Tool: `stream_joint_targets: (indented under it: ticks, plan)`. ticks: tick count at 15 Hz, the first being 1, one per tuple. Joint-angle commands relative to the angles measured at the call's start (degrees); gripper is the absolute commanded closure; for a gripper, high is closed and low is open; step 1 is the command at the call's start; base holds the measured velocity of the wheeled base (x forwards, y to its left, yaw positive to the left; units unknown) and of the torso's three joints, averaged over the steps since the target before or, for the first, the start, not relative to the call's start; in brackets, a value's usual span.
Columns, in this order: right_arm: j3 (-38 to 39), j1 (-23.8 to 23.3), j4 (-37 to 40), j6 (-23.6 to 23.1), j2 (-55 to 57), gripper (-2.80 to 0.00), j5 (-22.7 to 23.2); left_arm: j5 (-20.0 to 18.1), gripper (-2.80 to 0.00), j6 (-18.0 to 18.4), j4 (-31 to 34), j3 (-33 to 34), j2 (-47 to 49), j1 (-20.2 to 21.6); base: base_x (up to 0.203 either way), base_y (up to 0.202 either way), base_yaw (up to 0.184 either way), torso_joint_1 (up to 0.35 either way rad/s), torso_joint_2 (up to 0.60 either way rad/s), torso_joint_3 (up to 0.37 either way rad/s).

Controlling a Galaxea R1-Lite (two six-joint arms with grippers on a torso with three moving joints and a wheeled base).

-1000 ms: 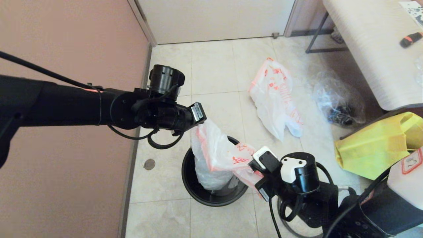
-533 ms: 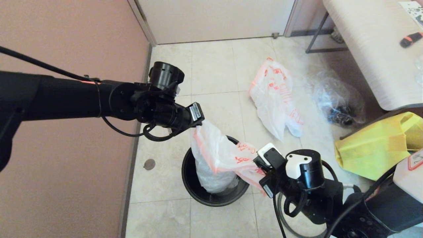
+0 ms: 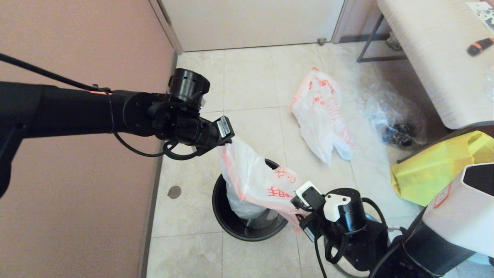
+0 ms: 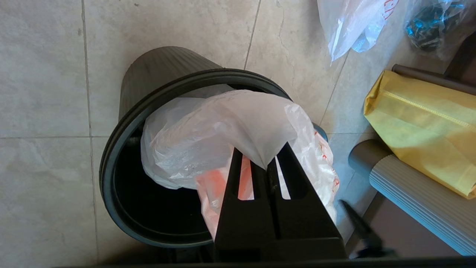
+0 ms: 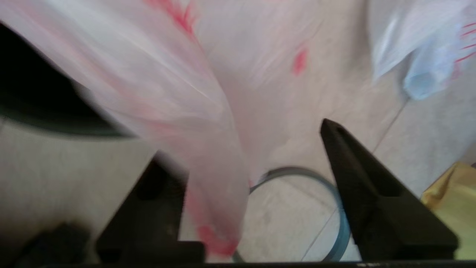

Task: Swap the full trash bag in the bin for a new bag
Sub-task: Put the new garbage bag on the trash can

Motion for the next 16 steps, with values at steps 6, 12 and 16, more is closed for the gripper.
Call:
stream_joint_targets:
  ticks: [6, 12, 16]
  plan:
    - [-1.4, -1.0, -2.2, -0.1, 1.1, 0.0, -0.1, 0.0, 0.0, -0.2, 0.2, 0.0, 0.4, 0.2, 0.0, 0.0, 0.0, 0.0, 0.0, 0.0]
    - [-3.7, -4.1, -4.0, -0.1, 1.3, 0.0, 0.1, -0.1, 0.0, -0.4, 4.2, -1.8, 0.8, 0.1, 0.0, 0.0, 0.0, 0.0, 0.0, 0.0]
    - [-3.4, -4.3, -3.8, 0.2, -0.6, 0.0, 0.7, -0.1, 0.0, -1.0, 4.6, -1.9, 1.5, -0.4, 0.0, 0.0, 0.0, 0.0, 0.0, 0.0]
